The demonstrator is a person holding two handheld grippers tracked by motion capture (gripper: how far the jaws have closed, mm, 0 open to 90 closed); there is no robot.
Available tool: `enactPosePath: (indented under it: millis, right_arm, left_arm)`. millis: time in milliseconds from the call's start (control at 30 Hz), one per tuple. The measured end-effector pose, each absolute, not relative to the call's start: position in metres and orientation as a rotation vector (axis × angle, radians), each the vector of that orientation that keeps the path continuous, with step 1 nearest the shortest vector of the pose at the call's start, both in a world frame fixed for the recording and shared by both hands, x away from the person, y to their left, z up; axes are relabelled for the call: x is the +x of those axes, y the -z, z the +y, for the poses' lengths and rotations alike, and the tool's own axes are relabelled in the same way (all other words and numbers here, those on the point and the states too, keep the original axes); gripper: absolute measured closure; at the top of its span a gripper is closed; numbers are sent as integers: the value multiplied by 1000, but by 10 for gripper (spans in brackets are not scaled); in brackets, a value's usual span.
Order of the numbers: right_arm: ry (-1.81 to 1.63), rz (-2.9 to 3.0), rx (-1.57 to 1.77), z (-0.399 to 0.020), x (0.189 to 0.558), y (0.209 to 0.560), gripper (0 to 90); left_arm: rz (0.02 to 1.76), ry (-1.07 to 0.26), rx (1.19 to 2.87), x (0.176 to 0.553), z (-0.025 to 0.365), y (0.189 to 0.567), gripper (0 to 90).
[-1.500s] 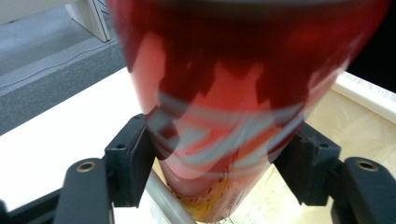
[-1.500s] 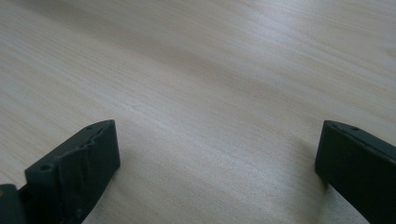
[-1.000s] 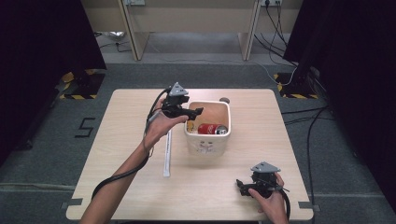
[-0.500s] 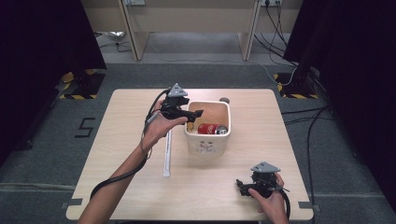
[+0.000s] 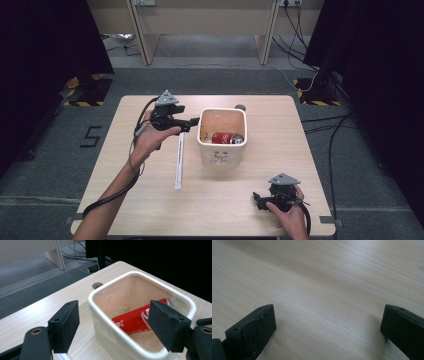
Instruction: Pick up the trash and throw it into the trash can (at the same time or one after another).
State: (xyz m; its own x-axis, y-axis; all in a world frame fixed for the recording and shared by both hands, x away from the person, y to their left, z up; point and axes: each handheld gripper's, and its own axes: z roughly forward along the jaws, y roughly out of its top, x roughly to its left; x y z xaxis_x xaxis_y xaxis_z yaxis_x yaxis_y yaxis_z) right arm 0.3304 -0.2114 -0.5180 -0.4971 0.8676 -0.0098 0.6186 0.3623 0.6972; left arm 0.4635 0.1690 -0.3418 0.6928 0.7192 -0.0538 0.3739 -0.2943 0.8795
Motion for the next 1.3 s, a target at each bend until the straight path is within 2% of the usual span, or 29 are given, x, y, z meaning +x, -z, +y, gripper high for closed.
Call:
enactPosePath:
  millis: [300,667,900,1300]
  right_arm:
    - [-906,2254,1301,-211,330,518,2]
    - [-902,2253,1301,-211,330,518,2]
    - [-902,2254,1302,-211,330,518,2]
    - [-904,2252,1302,-211,330,518,2]
  left_arm:
    - [918,-422,1885,461,198,360,245]
    - [1010,-415,1890,455,216,405,249]
    - [1040,-449,1935,451,212,428,290]
    - [1103,-415,1965,443,201,473,319]
